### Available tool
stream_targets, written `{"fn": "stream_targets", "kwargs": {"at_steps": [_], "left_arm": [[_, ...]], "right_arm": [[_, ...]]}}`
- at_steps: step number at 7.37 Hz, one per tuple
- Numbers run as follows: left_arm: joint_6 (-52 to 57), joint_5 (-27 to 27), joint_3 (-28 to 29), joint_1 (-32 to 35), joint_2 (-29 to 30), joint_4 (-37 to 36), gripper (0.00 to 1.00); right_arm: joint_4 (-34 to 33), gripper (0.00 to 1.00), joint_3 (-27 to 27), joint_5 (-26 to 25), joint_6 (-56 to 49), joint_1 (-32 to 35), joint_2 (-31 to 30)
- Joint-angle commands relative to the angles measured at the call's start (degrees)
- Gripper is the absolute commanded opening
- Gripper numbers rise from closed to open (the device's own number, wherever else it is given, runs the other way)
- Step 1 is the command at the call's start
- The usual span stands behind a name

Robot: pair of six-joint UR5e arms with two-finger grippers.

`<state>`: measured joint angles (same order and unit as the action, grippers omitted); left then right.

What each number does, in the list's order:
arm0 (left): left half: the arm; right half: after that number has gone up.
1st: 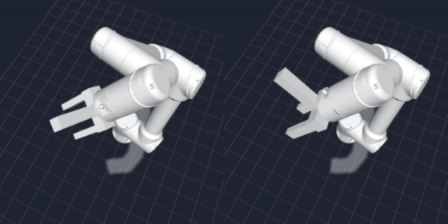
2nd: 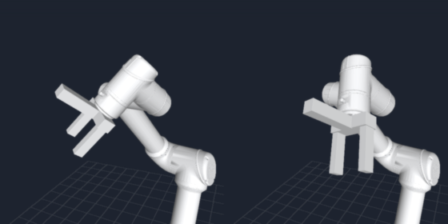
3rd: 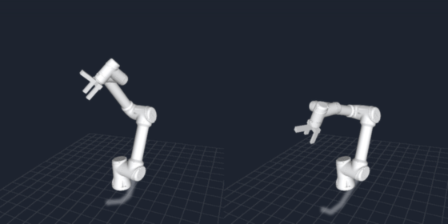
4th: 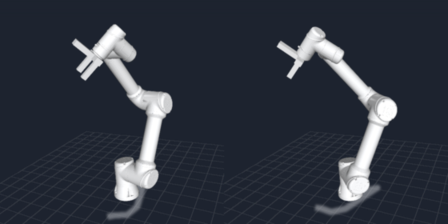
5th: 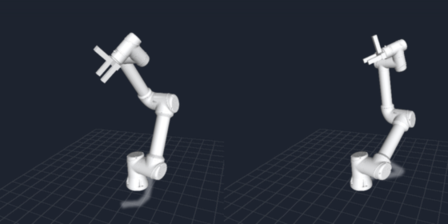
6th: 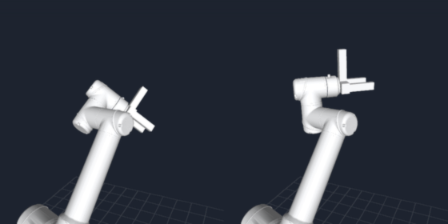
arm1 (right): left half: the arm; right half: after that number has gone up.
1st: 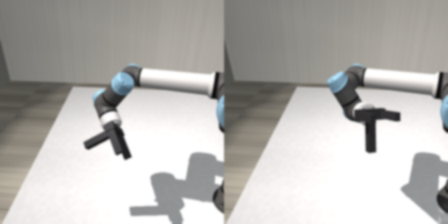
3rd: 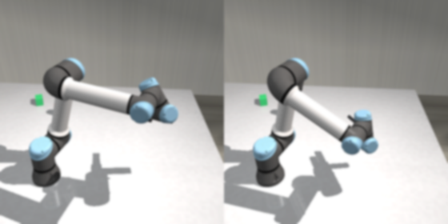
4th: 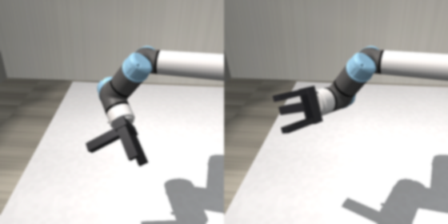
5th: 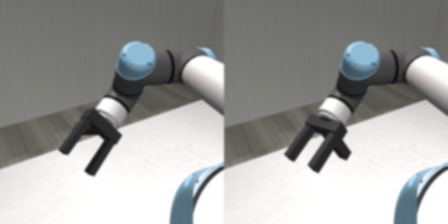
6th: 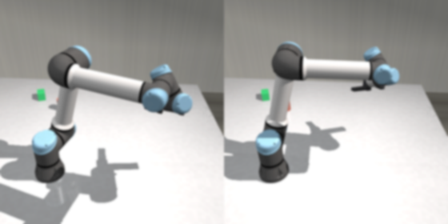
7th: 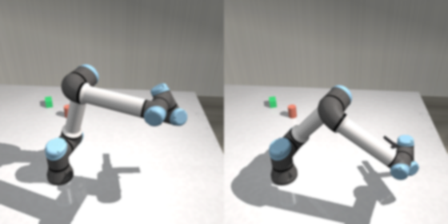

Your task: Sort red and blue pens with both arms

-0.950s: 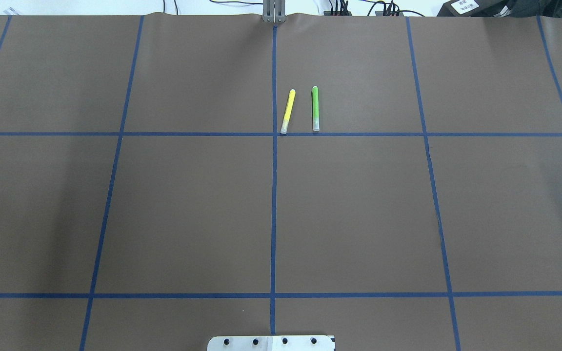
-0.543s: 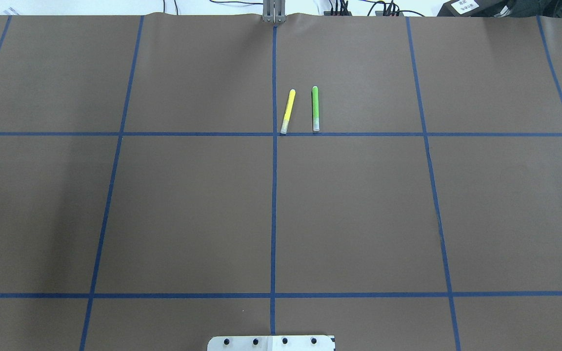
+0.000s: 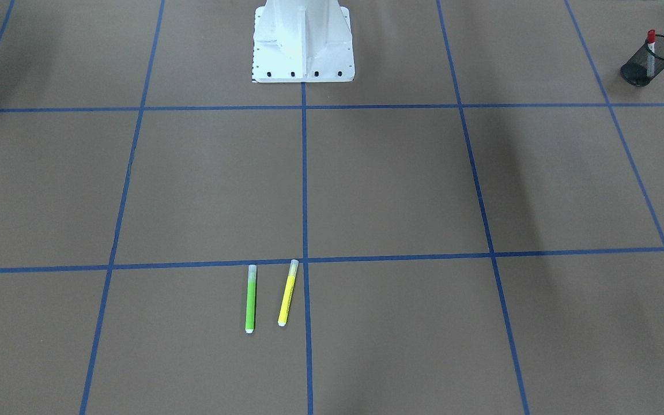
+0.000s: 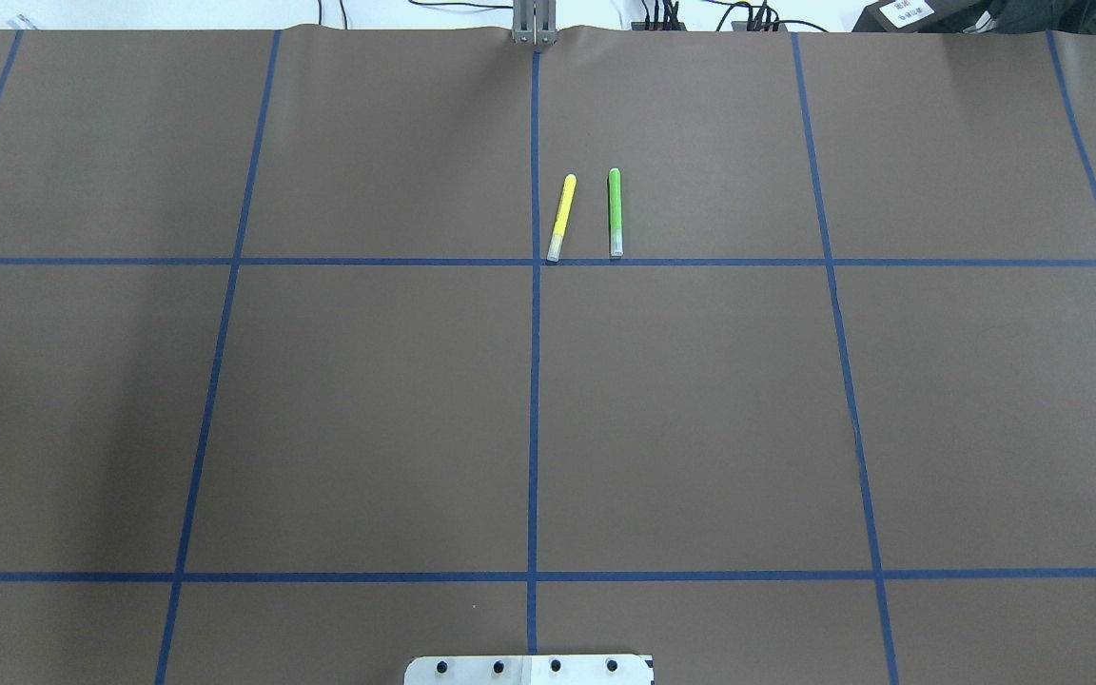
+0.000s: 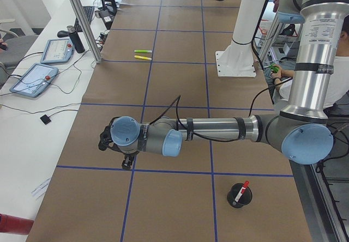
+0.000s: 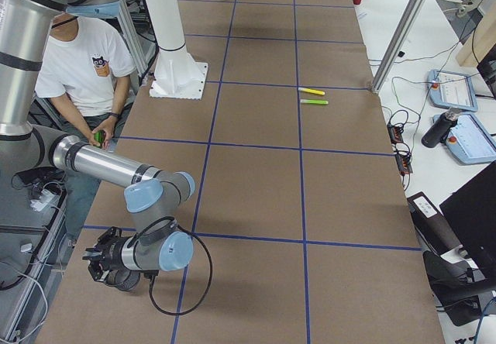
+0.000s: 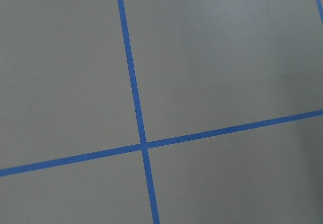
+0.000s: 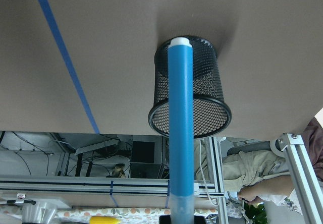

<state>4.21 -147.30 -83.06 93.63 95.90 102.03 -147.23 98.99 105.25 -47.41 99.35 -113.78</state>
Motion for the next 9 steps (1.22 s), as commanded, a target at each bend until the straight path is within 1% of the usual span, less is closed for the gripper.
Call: {"fn": "stream_targets", "kwargs": {"at_steps": [1,3,4,6,8,9], "left_arm": [[-0.08,-0.26,-1.84,0.06,-0.1,-0.25,1.0],[-0.17,-2.63,-3.6,0.15,-1.15,-0.6,1.0],[-0.17,-2.72,-4.04,0.24,-1.24,-0.6,1.0],[-0.25,-2.73,-4.83,0.24,-1.25,-0.78,1.0],[-2.96,-2.73,-6.67,0.24,-1.25,-0.86,1.0],[-3.07,-2.73,-7.38,0.15,-2.46,-0.86,1.0]], "right_arm": [[0.62,0.0,-5.09,0.56,0.3,0.14,0.83],[0.62,0.0,-6.0,1.26,0.65,0.06,1.98],[0.63,0.0,-8.18,2.32,0.91,0.06,3.72],[0.89,0.0,-11.7,4.16,0.74,-0.12,4.53],[2.38,0.0,-12.51,4.26,0.39,-0.03,4.44],[2.73,0.0,-13.38,4.43,0.74,-0.12,4.44]]}}
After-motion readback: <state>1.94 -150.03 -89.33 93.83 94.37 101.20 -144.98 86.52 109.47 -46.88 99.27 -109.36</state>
